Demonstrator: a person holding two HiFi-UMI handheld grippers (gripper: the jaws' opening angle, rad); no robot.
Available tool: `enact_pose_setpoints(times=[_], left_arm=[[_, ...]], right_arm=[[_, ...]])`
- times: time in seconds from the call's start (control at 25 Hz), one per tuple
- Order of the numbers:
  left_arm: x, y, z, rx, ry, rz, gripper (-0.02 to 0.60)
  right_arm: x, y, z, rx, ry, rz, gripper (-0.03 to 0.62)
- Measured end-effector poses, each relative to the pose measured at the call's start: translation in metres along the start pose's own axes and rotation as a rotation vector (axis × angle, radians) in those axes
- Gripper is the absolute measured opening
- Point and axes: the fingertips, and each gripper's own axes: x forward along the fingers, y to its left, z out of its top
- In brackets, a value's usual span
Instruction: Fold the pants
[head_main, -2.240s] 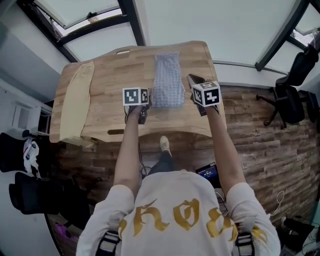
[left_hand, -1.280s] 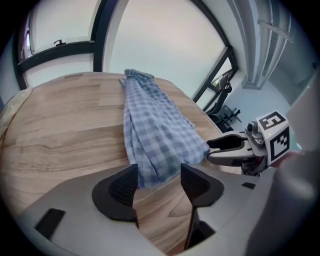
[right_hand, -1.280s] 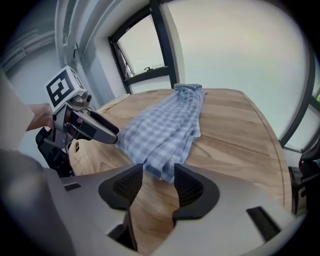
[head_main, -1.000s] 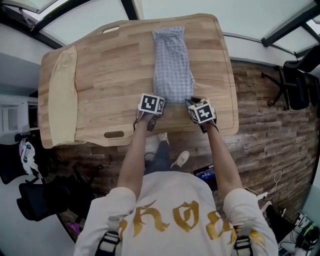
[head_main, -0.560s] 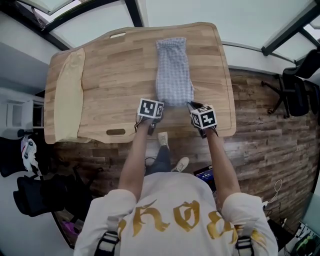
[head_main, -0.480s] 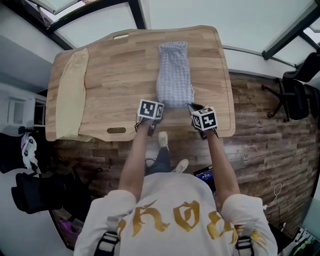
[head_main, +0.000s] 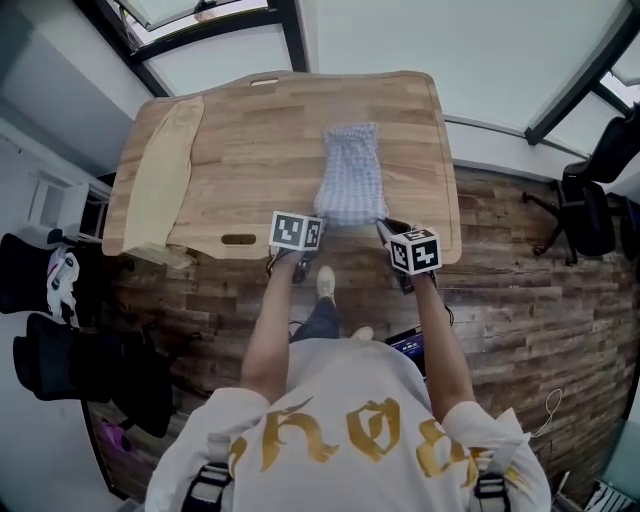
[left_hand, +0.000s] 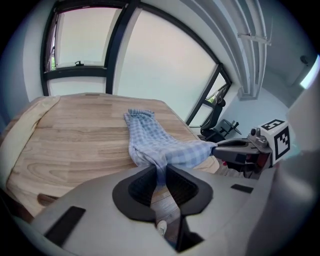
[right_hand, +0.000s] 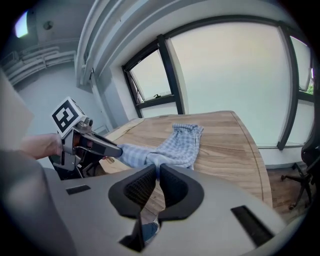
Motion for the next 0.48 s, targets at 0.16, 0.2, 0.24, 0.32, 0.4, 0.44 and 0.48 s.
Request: enact_pose_setpoints(times=[0.16, 0.2, 0.24, 0.32, 0.4, 0.44, 0.48], left_arm=[[-0.023, -0.017, 0.007, 0.004, -0.037, -0.007, 0.084], [-0.026, -0.02, 0.01, 0.013, -0.039, -0.004, 0.084], [-0.028, -0.022, 0.013, 0.021, -0.04, -0.002, 0.084], [-0.029, -0.023, 0.023, 0.033, -0.041, -0.001, 0.084], [-0.028, -0.022, 0.034, 0.044, -0.044, 0.001, 0.084], [-0.027, -0.02, 0.041, 0.049, -0.049, 0.001, 0.084], [-0.025, -0.018, 0.049, 0.051, -0.056, -0.001, 0.084]], right_arm=[[-0.026, 0.009, 0.012, 0.012, -0.049, -0.004, 0.044], [-0.031, 0.009, 0.016, 0.013, -0.059, -0.005, 0.044], [-0.033, 0.008, 0.021, 0.012, -0.067, -0.008, 0.044], [-0.034, 0.003, 0.031, 0.008, -0.081, -0.016, 0.044], [-0.031, -0.002, 0.041, 0.006, -0.089, -0.021, 0.044], [-0.029, -0.005, 0.046, 0.004, -0.092, -0.024, 0.044], [-0.025, -0.009, 0.053, 0.0, -0.094, -0.027, 0.044]])
